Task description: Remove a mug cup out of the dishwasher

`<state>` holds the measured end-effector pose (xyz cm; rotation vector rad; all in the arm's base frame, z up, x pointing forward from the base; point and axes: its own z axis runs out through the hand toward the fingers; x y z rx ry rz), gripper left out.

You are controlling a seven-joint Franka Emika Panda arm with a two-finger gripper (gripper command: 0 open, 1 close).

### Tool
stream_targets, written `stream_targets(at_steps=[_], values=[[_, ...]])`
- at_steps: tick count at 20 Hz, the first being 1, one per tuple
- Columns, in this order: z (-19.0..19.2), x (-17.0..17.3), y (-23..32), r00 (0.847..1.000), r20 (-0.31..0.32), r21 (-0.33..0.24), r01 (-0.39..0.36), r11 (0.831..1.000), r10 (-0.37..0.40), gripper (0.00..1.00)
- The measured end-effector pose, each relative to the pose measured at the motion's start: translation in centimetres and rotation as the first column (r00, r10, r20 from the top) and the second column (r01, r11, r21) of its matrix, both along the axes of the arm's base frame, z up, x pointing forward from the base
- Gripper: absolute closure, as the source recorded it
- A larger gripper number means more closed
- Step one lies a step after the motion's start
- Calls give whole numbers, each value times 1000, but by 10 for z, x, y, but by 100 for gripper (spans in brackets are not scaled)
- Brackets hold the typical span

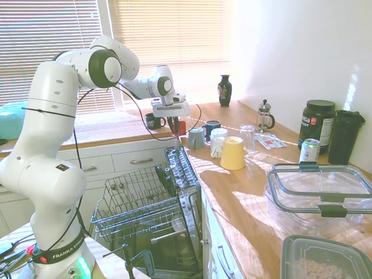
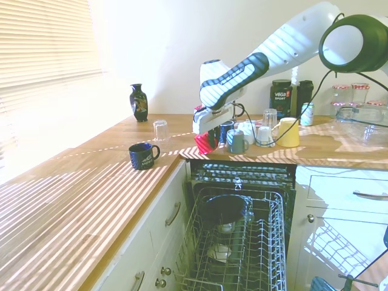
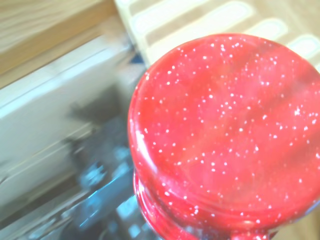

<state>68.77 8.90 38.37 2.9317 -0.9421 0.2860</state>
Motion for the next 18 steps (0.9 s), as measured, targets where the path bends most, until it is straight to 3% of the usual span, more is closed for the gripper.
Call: stream_targets(at_steps=[9, 10, 18], values=[[-14, 32, -36, 999, -24, -13, 42, 999, -43, 100], [-17, 35, -38, 999, -27, -16, 45, 999, -46, 0], [-25, 46, -20, 998, -22, -34, 54, 998, -54, 0]])
